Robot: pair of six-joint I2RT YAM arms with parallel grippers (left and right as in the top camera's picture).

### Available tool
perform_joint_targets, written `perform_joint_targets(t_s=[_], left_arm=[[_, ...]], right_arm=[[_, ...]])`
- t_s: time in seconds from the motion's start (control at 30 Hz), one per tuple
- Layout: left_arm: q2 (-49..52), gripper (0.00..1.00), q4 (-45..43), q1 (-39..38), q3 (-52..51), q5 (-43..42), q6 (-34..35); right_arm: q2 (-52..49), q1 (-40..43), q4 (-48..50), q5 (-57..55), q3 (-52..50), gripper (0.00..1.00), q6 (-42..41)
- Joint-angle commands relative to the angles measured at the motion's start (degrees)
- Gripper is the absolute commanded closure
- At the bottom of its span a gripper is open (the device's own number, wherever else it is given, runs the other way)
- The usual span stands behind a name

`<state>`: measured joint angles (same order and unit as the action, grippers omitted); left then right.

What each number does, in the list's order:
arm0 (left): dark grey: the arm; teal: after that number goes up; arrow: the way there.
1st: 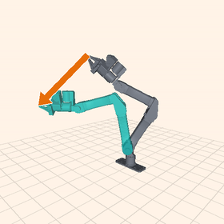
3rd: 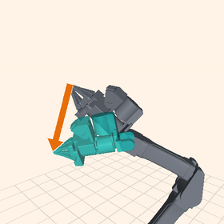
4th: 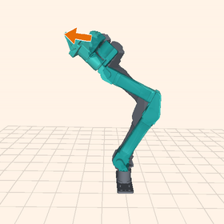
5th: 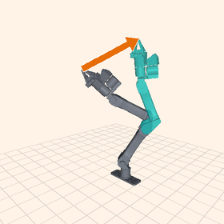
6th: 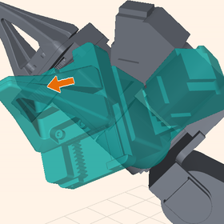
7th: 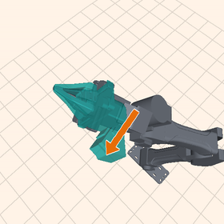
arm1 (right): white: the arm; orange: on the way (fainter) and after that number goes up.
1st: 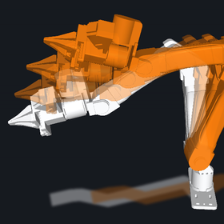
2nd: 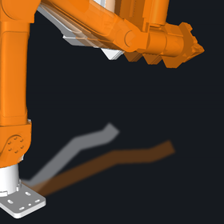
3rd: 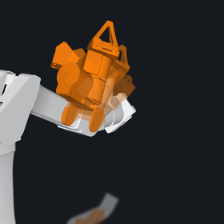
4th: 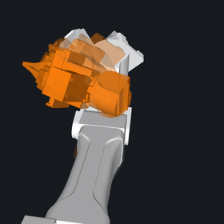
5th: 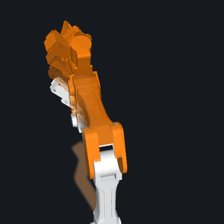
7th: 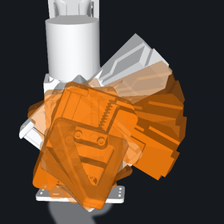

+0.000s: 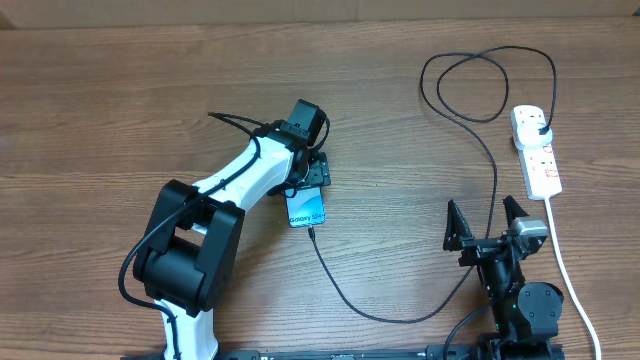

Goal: Plug charger to phone and switch on socket

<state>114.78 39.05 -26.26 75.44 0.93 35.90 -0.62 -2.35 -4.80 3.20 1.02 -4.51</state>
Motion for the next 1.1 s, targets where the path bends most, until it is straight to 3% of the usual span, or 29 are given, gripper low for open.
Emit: perform_joint_targets(t_s=[0.0,1.07], left_arm=[[3.2,0.16,-0.1,0.0,-1.9,-0.7,0.3],[3.2,0.13,-0.1,0.0,-1.9,-0.7,0.3]], right_arm=[[0.5,-0.3,0.2,0.3,-0.6,0.0,0.1],[0.5,-0.3,0.2,0.3,-0.6,0.0,0.1]])
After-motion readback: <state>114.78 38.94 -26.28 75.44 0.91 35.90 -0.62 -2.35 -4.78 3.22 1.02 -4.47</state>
